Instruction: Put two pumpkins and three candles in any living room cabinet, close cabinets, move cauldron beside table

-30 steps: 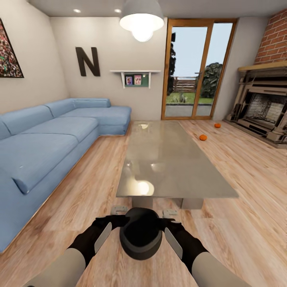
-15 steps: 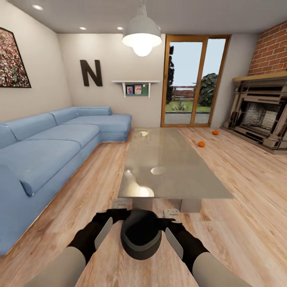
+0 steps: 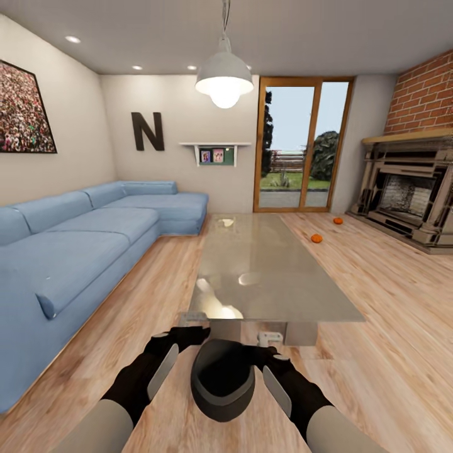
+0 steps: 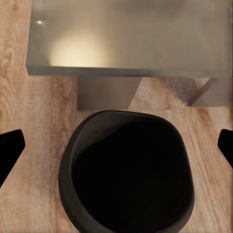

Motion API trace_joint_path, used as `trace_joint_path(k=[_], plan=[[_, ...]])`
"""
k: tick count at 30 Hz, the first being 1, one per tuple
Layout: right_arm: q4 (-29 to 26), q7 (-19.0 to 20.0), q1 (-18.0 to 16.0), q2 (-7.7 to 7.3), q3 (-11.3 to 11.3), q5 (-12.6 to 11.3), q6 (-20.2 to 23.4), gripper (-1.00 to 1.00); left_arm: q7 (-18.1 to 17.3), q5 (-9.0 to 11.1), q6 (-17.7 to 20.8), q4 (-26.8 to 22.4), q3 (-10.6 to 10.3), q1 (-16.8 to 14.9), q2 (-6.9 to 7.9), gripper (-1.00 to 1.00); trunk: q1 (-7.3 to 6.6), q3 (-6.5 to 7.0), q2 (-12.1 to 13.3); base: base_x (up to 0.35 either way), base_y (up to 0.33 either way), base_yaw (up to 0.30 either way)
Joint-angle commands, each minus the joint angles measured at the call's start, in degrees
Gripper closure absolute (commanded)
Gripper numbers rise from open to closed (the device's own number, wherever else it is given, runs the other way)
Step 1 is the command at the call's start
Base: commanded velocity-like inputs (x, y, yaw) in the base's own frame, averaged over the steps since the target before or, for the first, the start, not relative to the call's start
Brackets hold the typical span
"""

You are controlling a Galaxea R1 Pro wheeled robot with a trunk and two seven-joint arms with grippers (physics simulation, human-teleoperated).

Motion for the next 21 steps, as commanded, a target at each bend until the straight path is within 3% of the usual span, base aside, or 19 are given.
trace_joint_path(k=[1, 5, 11, 21], plan=[[-0.1, -0.5, 0.0, -0.11, 0.4, -0.6, 0.2, -1.00, 0.4, 0.6, 0.2, -0.3, -0.1, 0.1, 0.03, -1.00, -0.04, 0.17, 0.0, 0.000, 0.000, 0.000], [0.0, -0.5, 0.0, -0.32, 0.3, -0.6, 0.1, -1.00, 0.4, 0.6, 0.2, -0.9, -0.1, 0.6, 0.03, -1.00, -0.14, 1.05, 0.0, 0.000, 0.000, 0.000], [0.0, -0.5, 0.0, -0.46, 0.4, -0.7, 0.1, -1.00, 0.4, 0.6, 0.2, -0.9, -0.2, 0.8, -0.03, -1.00, -1.44, 2.15, 2.4, 0.000, 0.000, -0.007], [0.1, -0.5, 0.0, -0.51, 0.3, -0.6, 0.1, -1.00, 0.4, 0.6, 0.2, -0.8, -0.2, 0.8, -0.05, -1.00, -3.64, 4.48, 6.4, 0.000, 0.000, -0.180]])
